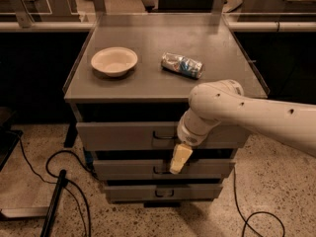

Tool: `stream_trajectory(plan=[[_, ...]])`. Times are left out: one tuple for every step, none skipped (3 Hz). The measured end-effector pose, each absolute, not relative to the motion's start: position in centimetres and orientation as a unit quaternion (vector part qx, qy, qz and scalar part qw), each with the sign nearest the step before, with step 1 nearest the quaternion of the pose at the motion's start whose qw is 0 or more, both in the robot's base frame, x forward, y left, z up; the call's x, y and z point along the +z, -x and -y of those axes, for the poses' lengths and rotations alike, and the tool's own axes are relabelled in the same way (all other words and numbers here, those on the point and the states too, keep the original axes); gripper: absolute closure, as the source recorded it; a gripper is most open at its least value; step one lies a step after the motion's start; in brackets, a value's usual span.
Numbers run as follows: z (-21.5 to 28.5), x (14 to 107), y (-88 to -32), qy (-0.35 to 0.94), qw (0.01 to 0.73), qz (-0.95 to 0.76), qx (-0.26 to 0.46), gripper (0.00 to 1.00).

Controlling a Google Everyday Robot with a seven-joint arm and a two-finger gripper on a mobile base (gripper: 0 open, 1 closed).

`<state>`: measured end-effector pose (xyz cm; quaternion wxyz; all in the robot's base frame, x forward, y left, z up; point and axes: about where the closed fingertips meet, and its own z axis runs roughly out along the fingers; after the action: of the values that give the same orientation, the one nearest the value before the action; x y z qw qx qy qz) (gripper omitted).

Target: Open top drawer

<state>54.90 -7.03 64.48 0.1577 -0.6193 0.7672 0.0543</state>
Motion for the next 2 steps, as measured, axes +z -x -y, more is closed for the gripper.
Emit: stream_trajectory(plan=[[7.1,64.9,-53.8,0.623,0.152,-0.765,0.06,0.0],[7.9,67.8,-50.3,0.611,0.162,-0.771,0.076,0.0]])
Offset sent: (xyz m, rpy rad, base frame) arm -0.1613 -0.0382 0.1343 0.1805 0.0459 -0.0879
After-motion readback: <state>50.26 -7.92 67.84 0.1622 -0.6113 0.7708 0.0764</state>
